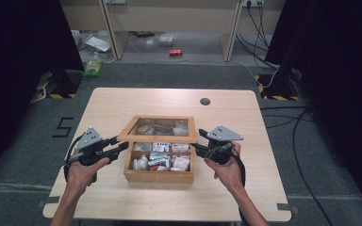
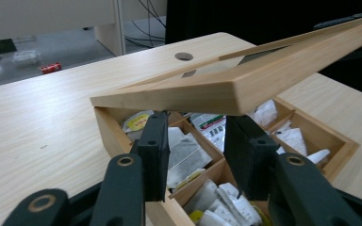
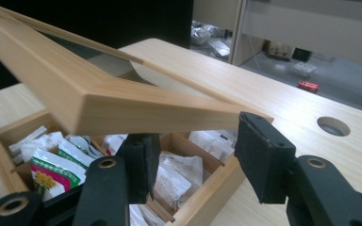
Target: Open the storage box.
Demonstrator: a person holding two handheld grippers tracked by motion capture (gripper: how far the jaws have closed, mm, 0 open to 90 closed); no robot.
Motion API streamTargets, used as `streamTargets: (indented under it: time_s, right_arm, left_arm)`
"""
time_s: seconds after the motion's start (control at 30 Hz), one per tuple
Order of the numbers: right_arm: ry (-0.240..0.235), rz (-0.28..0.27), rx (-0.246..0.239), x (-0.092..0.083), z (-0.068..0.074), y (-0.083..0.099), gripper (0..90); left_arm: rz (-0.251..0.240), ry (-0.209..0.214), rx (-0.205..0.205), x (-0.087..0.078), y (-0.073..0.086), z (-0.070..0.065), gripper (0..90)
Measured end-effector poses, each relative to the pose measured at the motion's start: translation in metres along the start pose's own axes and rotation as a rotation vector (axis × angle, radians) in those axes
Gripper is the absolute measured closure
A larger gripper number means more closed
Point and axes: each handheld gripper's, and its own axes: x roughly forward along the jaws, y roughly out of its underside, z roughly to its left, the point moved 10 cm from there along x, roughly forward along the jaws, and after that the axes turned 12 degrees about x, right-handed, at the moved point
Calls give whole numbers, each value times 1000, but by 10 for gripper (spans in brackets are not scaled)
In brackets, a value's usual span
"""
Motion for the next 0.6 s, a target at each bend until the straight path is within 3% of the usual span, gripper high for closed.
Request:
streamTargets:
  time_s: [0.13, 0.23, 0.3, 0.6]
  right_arm:
    - [-5, -3, 5, 4, -3, -2, 518]
    - [-6, -16, 7, 10, -3, -9, 525]
    - [-3, -19, 6, 10, -3, -11, 528]
    - [-3, -43, 25, 14, -7, -29, 534]
  left_arm:
    - [-26, -2, -30, 0, -6, 3, 592]
    - [-14, -23, -12, 0, -12, 4, 584]
    - [-19, -15, -18, -1, -14, 4, 583]
    - [34, -14, -32, -4, 10, 7, 562]
